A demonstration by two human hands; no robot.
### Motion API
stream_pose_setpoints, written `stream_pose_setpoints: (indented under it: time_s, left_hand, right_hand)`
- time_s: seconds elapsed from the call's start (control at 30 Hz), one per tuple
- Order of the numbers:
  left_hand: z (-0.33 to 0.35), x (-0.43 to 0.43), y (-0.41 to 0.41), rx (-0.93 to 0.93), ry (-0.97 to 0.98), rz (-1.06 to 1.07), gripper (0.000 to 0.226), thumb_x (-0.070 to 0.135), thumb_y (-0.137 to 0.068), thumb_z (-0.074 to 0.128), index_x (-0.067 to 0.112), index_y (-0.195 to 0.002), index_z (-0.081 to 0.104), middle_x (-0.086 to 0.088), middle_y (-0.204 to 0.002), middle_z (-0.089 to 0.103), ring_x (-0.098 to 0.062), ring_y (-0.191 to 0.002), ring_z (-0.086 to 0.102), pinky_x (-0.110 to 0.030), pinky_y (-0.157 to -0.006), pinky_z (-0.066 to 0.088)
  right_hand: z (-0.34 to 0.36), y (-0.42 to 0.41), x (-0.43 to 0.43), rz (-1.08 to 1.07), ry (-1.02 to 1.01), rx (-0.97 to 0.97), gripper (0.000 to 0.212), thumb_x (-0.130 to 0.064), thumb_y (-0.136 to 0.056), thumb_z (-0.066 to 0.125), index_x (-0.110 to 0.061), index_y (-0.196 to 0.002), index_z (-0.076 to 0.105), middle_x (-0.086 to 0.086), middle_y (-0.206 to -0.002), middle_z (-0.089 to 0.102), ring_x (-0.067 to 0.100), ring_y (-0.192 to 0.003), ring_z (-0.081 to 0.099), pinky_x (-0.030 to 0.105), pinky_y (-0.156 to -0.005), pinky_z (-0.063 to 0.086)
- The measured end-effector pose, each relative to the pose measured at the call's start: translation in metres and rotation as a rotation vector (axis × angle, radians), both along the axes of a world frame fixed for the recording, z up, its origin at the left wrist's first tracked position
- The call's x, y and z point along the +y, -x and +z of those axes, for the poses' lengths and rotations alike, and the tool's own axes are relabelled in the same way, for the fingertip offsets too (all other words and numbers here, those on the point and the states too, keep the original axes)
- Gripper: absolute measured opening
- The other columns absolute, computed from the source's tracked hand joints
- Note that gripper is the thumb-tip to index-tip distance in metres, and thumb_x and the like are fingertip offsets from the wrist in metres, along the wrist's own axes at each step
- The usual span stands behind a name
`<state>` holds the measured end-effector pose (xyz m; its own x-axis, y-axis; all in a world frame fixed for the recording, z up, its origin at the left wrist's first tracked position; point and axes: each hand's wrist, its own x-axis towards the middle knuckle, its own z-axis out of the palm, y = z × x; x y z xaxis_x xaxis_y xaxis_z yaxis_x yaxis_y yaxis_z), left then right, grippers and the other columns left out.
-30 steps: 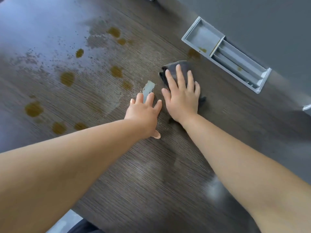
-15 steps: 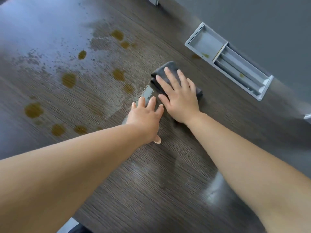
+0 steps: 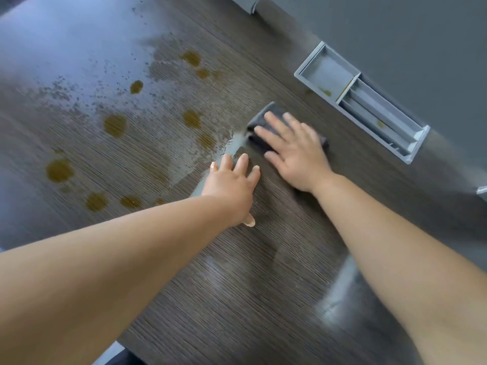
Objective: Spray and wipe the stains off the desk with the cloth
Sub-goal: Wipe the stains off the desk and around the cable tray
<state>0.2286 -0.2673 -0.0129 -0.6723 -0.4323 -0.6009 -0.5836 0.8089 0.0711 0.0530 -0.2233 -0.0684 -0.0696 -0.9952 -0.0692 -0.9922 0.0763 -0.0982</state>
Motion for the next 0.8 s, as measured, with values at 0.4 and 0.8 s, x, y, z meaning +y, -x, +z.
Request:
stream_pose_setpoints:
  time_s: [0.4,0.8]
  left_hand:
    - [-0.001,0.000,0.000,0.004,0.008,0.003,0.109,0.062,-0.071,0.067,0.023,-0.150,0.003,-0.007,-0.155,0.000,-0.035,-0.138,0.008,-0.048,-0.114,0.017]
    - [0.002,0.001,0.000,0.000,0.001,0.011,0.107,0.061,-0.071,0.068,0.024,-0.150,0.005,-0.007,-0.155,0.003,-0.034,-0.138,0.009,-0.048,-0.113,0.021]
  right_hand:
    - [0.005,0.011,-0.014,0.004,-0.044,-0.026,0.055,-0.047,-0.094,0.027,-0.032,-0.146,0.034,0.000,-0.158,0.023,0.034,-0.143,0.021,0.052,-0.109,0.020]
    - [0.002,-0.031,0.039,-0.174,0.003,0.011,0.051,-0.042,-0.098,0.033,-0.030,-0.147,0.032,0.003,-0.157,0.024,0.037,-0.141,0.024,0.055,-0.108,0.024]
